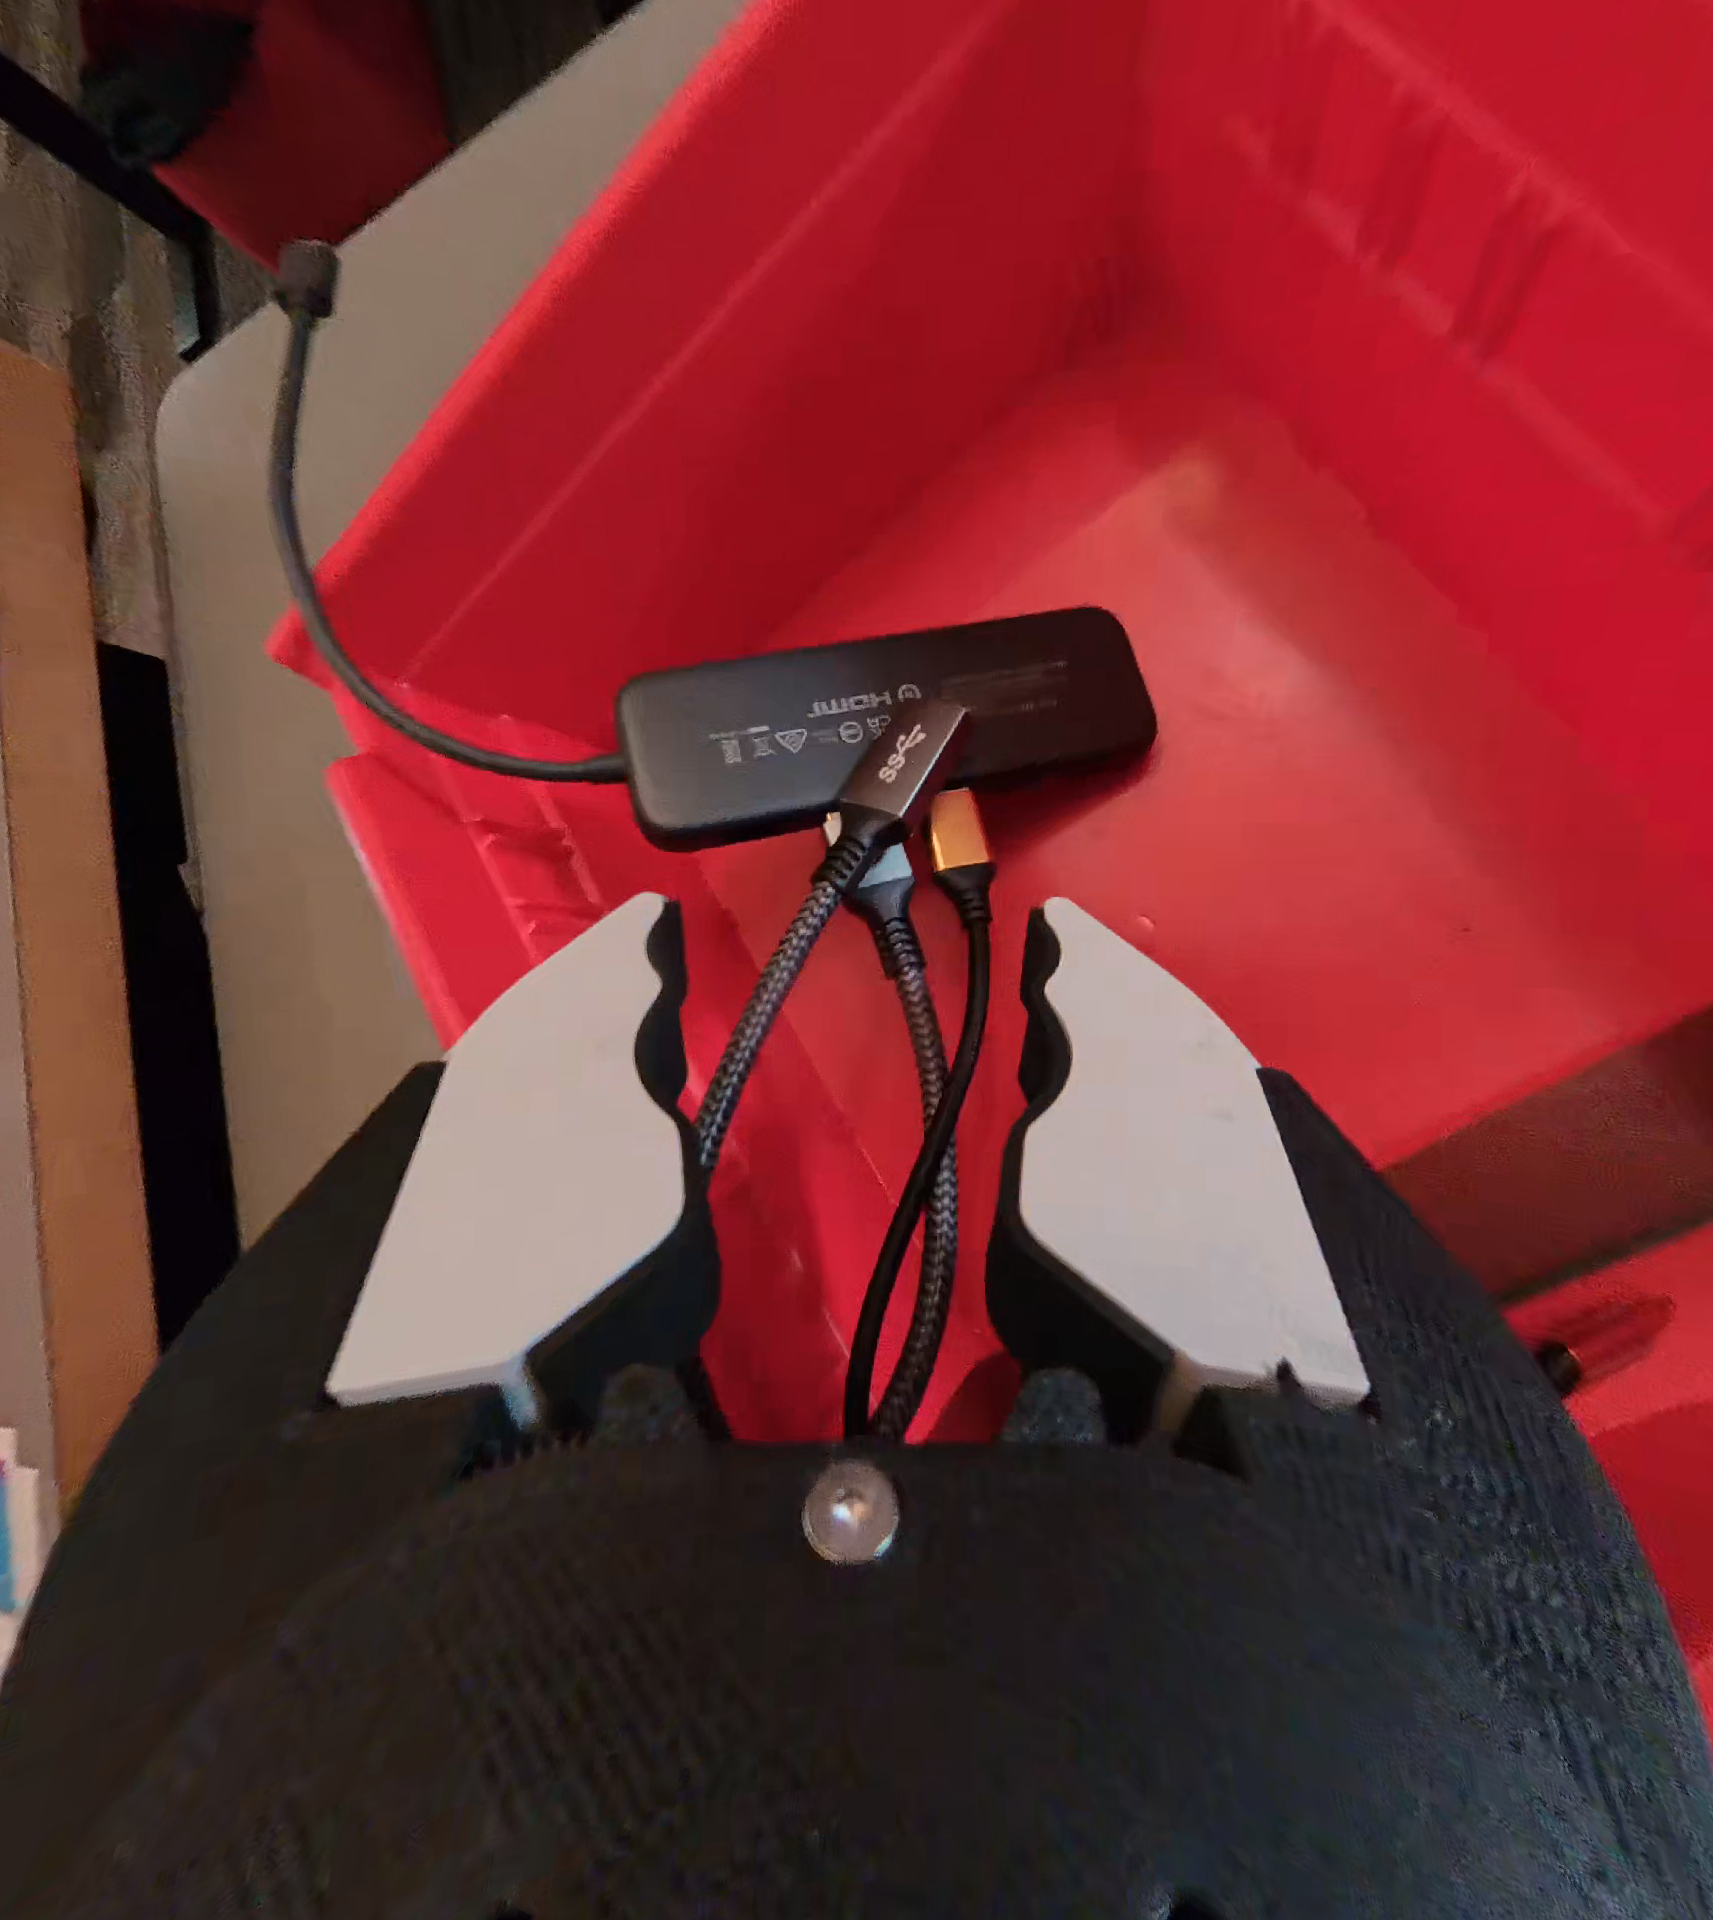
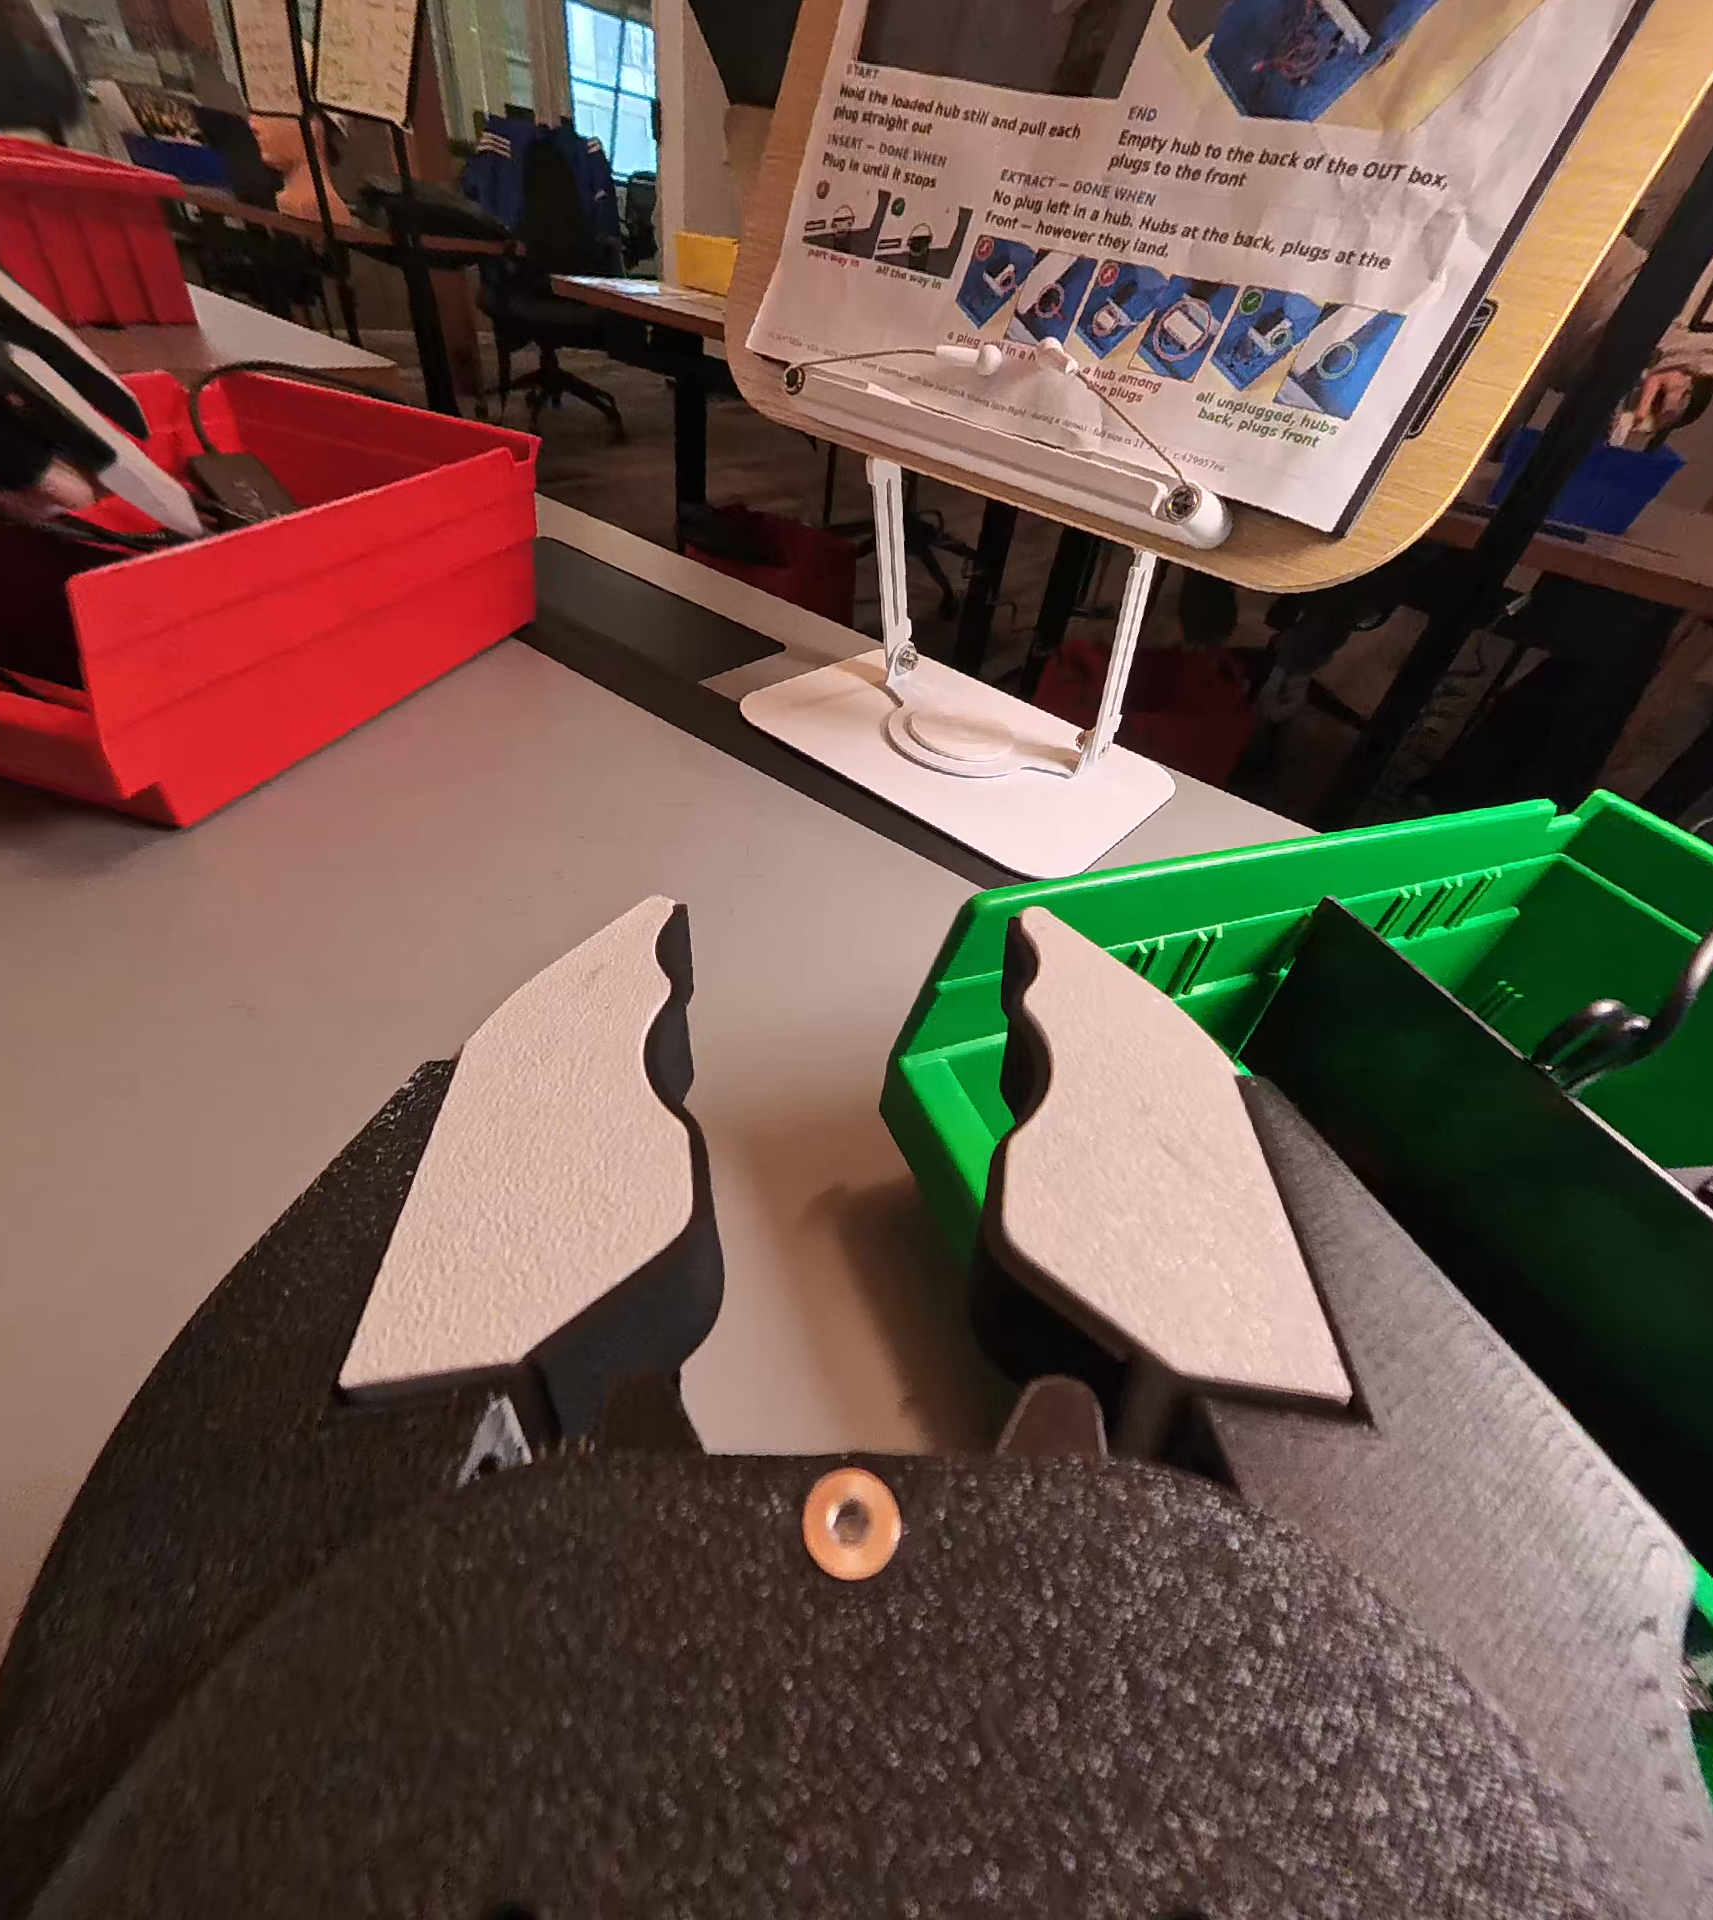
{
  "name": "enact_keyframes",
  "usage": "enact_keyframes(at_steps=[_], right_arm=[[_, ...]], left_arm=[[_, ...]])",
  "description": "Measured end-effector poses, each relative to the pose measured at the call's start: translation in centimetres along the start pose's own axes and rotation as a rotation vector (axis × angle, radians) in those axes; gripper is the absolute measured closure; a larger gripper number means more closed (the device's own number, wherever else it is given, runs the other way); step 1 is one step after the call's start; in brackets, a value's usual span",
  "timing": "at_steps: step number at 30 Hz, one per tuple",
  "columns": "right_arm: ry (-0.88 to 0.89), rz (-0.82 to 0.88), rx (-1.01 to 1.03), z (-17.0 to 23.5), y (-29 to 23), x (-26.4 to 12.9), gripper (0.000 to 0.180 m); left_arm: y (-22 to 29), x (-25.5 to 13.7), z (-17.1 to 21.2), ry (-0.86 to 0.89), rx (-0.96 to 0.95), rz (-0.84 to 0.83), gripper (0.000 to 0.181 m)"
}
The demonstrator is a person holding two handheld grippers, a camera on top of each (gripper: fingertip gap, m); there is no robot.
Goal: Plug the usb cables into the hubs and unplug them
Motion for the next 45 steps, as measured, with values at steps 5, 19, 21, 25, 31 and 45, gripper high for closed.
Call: enact_keyframes(at_steps=[5, 19, 21, 25, 31, 45], right_arm=[[-0.024, -0.016, 0.006, 0.6, 0.0, 0.1, 0.122], [-0.041, -0.024, -0.048, 0.8, -0.8, 0.3, 0.123], [-0.042, -0.025, -0.051, 0.8, -0.8, 0.3, 0.124], [-0.040, -0.027, -0.049, 0.8, -0.9, 0.3, 0.124], [-0.041, -0.030, -0.046, 1.0, -0.9, 0.4, 0.126], [-0.021, -0.056, -0.027, 0.8, -1.4, 0.6, 0.127]], left_arm=[[0.7, 2.3, 0.1, -0.169, 0.138, -0.018, 0.116], [0.1, 6.8, -0.1, -0.293, 0.677, -0.220, 0.106], [0.3, 7.2, -0.6, -0.255, 0.742, -0.170, 0.106], [0.1, 7.8, -1.5, -0.123, 0.929, -0.222, 0.113], [0.4, 6.5, -2.7, 0.089, 1.002, -0.293, 0.153], [-1.9, -7.7, -10.4, 0.566, 0.416, -0.134, 0.162]])
Point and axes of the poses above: each gripper's, where its closed fingertips meet, x out along the fingers, z out of its underside, y = z × x across the jaws, the point moved 1 cm from there along -x, back along the fingers, and after that the axes turned 10 degrees about -z, right-handed, at the moved point
